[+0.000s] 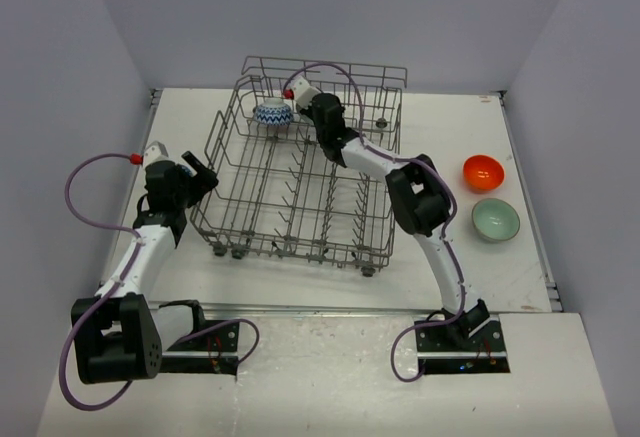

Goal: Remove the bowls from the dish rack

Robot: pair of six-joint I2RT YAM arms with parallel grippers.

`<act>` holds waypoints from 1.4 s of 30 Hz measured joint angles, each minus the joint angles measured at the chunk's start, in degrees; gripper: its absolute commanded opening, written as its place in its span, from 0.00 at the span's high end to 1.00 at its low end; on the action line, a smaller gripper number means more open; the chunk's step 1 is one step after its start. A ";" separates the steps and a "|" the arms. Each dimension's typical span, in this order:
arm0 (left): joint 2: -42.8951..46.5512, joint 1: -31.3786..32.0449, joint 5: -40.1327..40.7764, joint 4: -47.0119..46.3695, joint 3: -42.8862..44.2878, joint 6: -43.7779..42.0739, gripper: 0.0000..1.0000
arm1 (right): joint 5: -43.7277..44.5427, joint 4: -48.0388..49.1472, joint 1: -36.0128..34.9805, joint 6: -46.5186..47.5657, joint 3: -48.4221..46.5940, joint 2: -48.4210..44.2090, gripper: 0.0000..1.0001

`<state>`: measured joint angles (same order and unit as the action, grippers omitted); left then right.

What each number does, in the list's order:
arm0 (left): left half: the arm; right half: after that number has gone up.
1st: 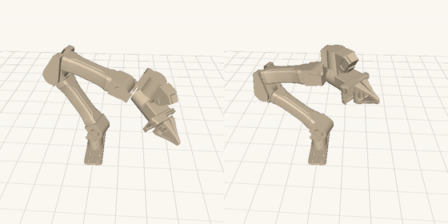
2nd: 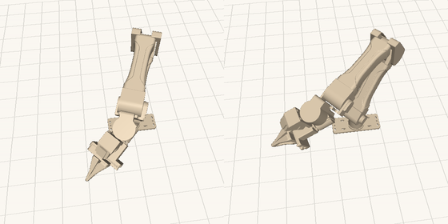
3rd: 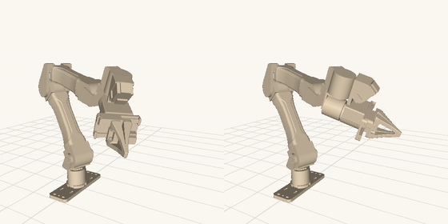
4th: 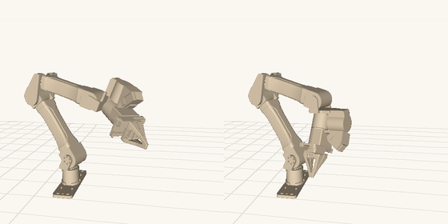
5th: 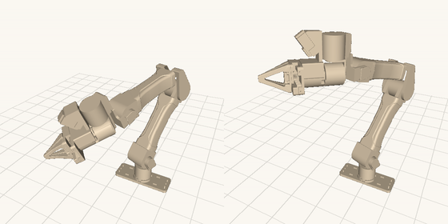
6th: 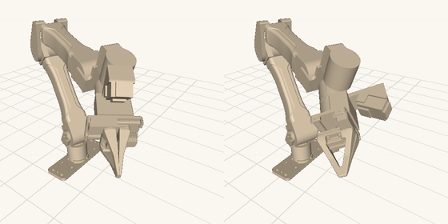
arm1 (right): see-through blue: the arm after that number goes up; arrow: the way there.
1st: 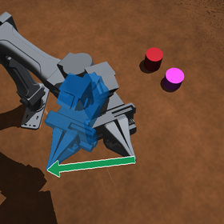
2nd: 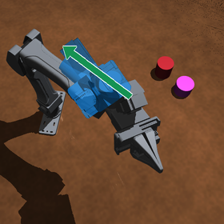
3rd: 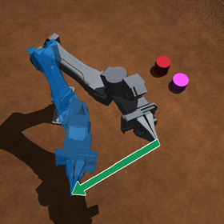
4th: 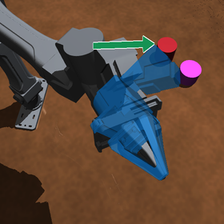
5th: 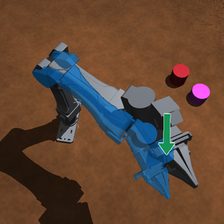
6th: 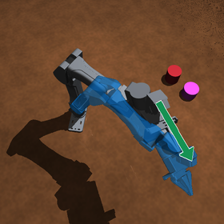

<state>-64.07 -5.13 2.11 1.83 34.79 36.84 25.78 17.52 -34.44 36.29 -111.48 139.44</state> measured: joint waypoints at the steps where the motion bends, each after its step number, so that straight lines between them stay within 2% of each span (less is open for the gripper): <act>1: 0.02 0.00 0.00 -0.04 -0.07 0.02 0.07 | 0.02 0.44 0.07 -0.66 0.68 -0.33 1.00; 7: 1.09 0.00 0.04 -1.36 -1.36 0.17 0.07 | -1.44 3.17 0.15 -3.06 6.23 -3.56 1.00; 12: 1.64 -0.02 0.15 -2.73 -2.23 0.55 0.06 | -2.93 2.60 0.33 -3.13 6.91 -4.39 1.00; 18: 1.86 -0.07 0.31 -4.00 -2.84 0.66 0.02 | -4.63 -2.19 0.11 -2.51 1.70 -4.42 1.00; 27: 2.99 -0.11 0.55 -7.74 -5.05 1.07 0.01 | -7.28 0.17 -0.55 1.01 -3.72 -3.96 1.00; 32: 3.15 -0.11 0.68 -7.54 -5.03 1.09 0.01 | -6.91 1.18 -0.57 1.81 -2.95 -4.57 1.00; 36: 4.42 -0.11 1.07 -3.15 -3.87 1.49 0.01 | -5.01 -1.62 -0.68 0.33 3.78 -9.92 1.00; 42: 10.21 -0.11 2.67 4.35 0.76 1.42 0.01 | -2.12 -15.21 -0.81 -8.11 6.99 -23.63 1.00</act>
<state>-53.87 -5.23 4.78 6.17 35.55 38.26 23.66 2.31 -35.24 28.18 -104.49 115.81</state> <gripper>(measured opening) 0.991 0.147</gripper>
